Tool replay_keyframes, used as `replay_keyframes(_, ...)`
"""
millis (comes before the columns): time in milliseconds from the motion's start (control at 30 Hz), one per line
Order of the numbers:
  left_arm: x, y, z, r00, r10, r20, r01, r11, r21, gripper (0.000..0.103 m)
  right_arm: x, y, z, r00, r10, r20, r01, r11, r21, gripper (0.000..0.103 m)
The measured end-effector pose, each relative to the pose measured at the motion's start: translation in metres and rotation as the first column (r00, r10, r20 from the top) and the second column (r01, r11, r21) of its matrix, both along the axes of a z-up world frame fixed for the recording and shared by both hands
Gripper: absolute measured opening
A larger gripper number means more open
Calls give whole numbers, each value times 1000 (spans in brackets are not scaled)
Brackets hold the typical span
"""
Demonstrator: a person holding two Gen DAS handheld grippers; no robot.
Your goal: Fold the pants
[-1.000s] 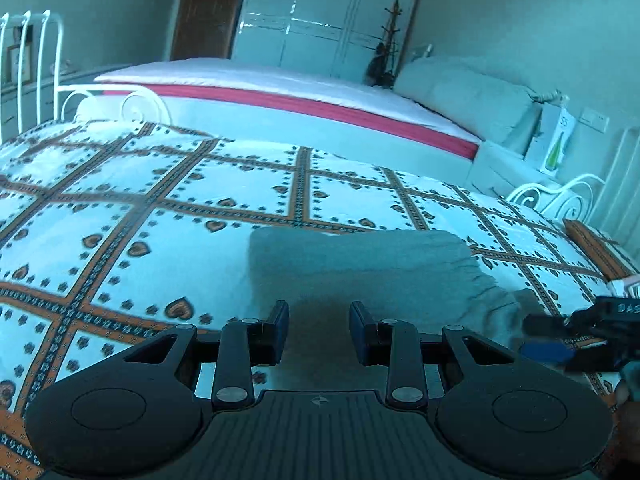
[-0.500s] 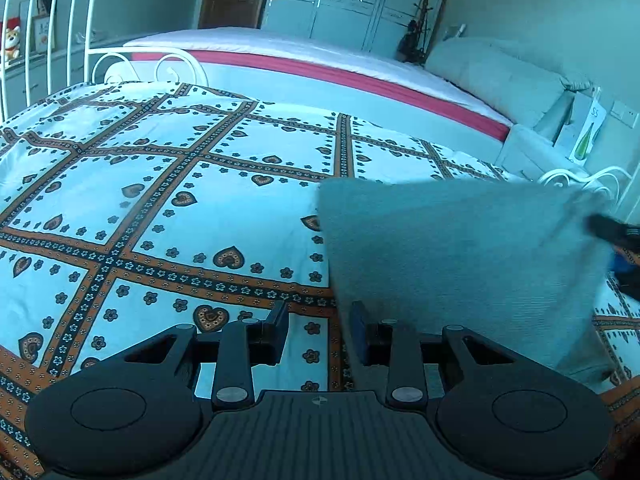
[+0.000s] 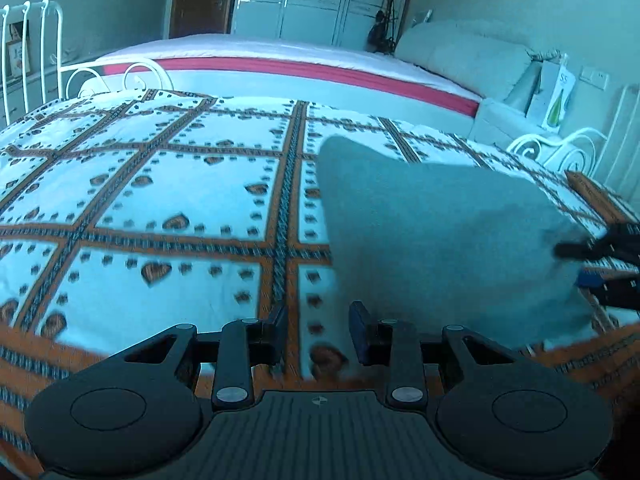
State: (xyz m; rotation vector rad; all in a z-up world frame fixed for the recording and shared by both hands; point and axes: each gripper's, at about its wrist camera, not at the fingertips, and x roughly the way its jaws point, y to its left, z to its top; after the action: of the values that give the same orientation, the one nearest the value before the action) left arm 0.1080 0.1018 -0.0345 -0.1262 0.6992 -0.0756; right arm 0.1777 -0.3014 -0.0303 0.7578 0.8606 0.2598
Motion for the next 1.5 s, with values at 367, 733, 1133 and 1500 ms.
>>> replay_keyframes(367, -34, -9, -1, 999, 29, 20, -29, 1000, -11, 33, -9, 2, 1, 1000, 23, 8, -23, 1000, 3, 32)
replay_keyframes(733, -47, -19, -6, 1000, 29, 4, -29, 999, -46, 33, -21, 1, 9, 999, 23, 48, -22, 1000, -15, 30)
replay_keyframes(1133, -23, -34, -18, 999, 48, -12, -49, 998, -44, 33, -35, -6, 11, 998, 15, 67, -15, 1000, -4, 30)
replay_keyframes(1500, 2, -36, -23, 999, 41, 9, -40, 998, -45, 33, -34, -5, 6, 998, 34, 50, -33, 999, -12, 30)
